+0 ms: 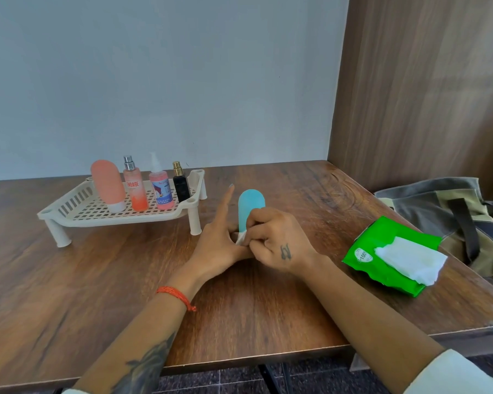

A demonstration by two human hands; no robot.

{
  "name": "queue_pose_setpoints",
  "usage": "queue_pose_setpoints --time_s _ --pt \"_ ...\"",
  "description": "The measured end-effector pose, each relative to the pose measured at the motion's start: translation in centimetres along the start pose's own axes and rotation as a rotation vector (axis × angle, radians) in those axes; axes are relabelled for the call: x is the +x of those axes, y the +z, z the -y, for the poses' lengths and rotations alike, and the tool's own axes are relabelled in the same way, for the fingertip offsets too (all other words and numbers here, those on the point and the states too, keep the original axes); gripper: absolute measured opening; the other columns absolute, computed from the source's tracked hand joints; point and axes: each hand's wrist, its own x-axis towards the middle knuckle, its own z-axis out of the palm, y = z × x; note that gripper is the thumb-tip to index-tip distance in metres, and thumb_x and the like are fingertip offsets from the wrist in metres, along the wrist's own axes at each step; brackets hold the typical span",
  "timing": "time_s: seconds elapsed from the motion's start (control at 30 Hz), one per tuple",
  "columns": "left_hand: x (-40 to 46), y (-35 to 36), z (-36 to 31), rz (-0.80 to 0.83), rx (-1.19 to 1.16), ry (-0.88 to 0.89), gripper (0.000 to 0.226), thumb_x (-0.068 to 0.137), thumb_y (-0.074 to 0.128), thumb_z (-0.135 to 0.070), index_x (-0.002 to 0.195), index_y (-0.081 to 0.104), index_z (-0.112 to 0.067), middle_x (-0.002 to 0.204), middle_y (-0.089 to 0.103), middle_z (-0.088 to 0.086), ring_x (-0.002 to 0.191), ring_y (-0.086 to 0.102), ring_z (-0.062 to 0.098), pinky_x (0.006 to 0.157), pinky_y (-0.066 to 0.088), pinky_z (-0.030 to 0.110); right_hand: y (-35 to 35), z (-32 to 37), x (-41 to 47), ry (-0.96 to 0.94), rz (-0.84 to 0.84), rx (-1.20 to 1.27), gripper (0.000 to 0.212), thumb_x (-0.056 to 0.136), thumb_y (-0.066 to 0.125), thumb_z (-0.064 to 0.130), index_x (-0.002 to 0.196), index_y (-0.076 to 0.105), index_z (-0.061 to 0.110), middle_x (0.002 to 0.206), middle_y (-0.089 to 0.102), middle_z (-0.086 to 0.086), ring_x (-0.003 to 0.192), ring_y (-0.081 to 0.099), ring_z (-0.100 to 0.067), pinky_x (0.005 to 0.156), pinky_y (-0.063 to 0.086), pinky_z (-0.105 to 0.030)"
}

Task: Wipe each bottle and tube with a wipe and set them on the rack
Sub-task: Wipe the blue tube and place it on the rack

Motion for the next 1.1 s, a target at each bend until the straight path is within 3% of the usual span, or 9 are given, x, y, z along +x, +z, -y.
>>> queue_pose_setpoints --time_s 0.17,0.3,0.43,0.53,0.67,0.73,0.9,1.0,1.1 --pt "0.0 0.0 0.0 -0.008 -0.032 0.011 0.119 0.062 0.087 -0.023 0.147 0.006 -0.044 0.073 0.071 -0.004 0.064 0.066 0.014 0.069 0.056 0.024 -0.2 -0.5 0.1 0.11 -0.217 0.008 0.028 0.073 0.047 0.015 0.059 0.07 0.006 0.063 0.061 -0.004 0.054 0.054 -0.014 0.047 0.048 -0.033" --pt "-0.2 0.0 -0.3 -0.007 -0.024 0.027 0.118 0.059 0.089 -0.027 0.145 0.01 -0.045 0.087 0.07 -0.012 0.069 0.067 0.007 0.067 0.053 0.015 -0.2 -1.0 0.2 0.156 -0.452 -0.109 0.02 0.078 0.057 0.003 0.089 0.073 0.007 0.089 0.063 -0.011 0.08 0.055 -0.016 0.07 0.047 -0.023" --pt "-0.1 0.0 -0.3 0.005 -0.02 0.027 0.112 0.059 0.088 -0.027 0.143 0.016 -0.041 0.084 0.07 -0.008 0.071 0.068 0.004 0.066 0.053 0.016 0.8 -1.5 0.4 -0.014 -0.278 -0.26 0.04 0.075 0.053 -0.001 0.111 0.068 0.008 0.103 0.063 -0.016 0.094 0.045 -0.021 0.079 0.045 -0.027" --pt "-0.1 -0.1 -0.4 0.014 -0.013 0.016 0.116 0.058 0.088 -0.03 0.144 0.012 -0.042 0.087 0.068 -0.013 0.074 0.069 0.007 0.072 0.056 0.02 1.0 -1.7 0.7 0.068 -0.275 -0.286 0.049 0.067 0.061 -0.009 0.114 0.066 0.005 0.105 0.062 -0.019 0.095 0.044 -0.024 0.073 0.052 -0.035" --pt "-0.2 -0.2 -0.4 0.029 -0.051 0.032 0.12 0.057 0.09 -0.029 0.145 0.011 -0.047 0.099 0.058 -0.027 0.081 0.07 0.012 0.08 0.057 0.032 0.7 -1.5 0.7 0.198 -0.361 -0.242 0.046 0.07 0.063 -0.011 0.113 0.066 0.003 0.101 0.063 -0.02 0.084 0.058 -0.033 0.073 0.048 -0.031" --pt "-0.2 -0.2 -0.5 0.037 -0.068 0.039 0.12 0.056 0.09 -0.028 0.144 0.011 -0.05 0.101 0.056 -0.029 0.083 0.07 0.013 0.082 0.057 0.036 0.6 -1.5 0.6 0.236 -0.394 -0.202 0.041 0.073 0.06 -0.007 0.112 0.067 0.004 0.096 0.064 -0.018 0.082 0.06 -0.029 0.074 0.044 -0.025" --pt "-0.4 -0.3 -0.9 0.021 -0.019 0.03 0.118 0.061 0.088 -0.026 0.146 0.009 -0.045 0.096 0.043 -0.039 0.08 0.068 0.011 0.08 0.056 0.025 0.3 -1.0 0.3 0.422 -0.377 -0.064 0.02 0.08 0.062 0.003 0.1 0.068 0.004 0.082 0.064 -0.007 0.068 0.052 -0.008 0.059 0.047 -0.022" --pt "-0.4 -0.4 -0.6 0.021 -0.032 0.027 0.116 0.062 0.087 -0.026 0.146 0.009 -0.046 0.098 0.042 -0.041 0.081 0.066 0.005 0.079 0.055 0.023 -0.1 -0.6 0.2 0.604 -0.211 0.03 0.01 0.082 0.063 0.01 0.092 0.06 0.009 0.083 0.061 0.001 0.072 0.056 -0.008 0.059 0.047 -0.017" --pt "-0.2 -0.5 -0.3 0.028 -0.062 -0.001 0.116 0.061 0.087 -0.028 0.144 0.008 -0.05 0.098 0.049 -0.034 0.081 0.066 -0.001 0.077 0.053 0.019 -0.2 -0.8 0.0 0.675 -0.07 0.079 0.009 0.077 0.062 0.008 0.074 0.054 0.013 0.069 0.055 0.005 0.062 0.051 -0.006 0.053 0.037 -0.016"
